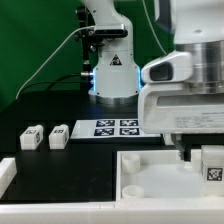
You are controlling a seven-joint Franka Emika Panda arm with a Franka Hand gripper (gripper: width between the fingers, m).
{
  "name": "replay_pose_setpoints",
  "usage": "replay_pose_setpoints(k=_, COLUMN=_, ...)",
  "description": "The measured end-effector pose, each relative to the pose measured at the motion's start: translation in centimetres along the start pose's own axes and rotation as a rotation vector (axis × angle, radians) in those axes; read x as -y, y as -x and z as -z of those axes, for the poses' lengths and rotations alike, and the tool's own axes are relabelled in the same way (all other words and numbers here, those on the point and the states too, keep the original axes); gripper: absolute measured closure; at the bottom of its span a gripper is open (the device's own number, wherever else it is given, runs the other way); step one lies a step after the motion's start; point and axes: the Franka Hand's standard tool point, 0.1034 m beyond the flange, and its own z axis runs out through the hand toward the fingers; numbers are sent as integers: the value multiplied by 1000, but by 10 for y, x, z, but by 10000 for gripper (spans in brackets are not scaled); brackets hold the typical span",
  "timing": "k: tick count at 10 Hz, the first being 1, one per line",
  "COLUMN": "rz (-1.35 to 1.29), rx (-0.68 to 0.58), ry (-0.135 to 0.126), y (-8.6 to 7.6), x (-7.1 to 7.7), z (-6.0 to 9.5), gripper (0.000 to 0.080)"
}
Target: Assemble one leg
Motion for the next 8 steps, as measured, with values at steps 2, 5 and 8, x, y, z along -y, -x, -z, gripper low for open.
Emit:
replay_pose_setpoints(k=2, rz=166, rx=-9, ry=25, y=-2, x=3, z=1, gripper=151)
replay_pose_setpoints(k=5, rz=-21, rx=-11, ry=21, y=-3, x=2, z=1, gripper=410)
replay_pose_setpoints(k=8, rz=-425, rx=-17, ry=20, y=-6, x=-6, z=1, gripper=501)
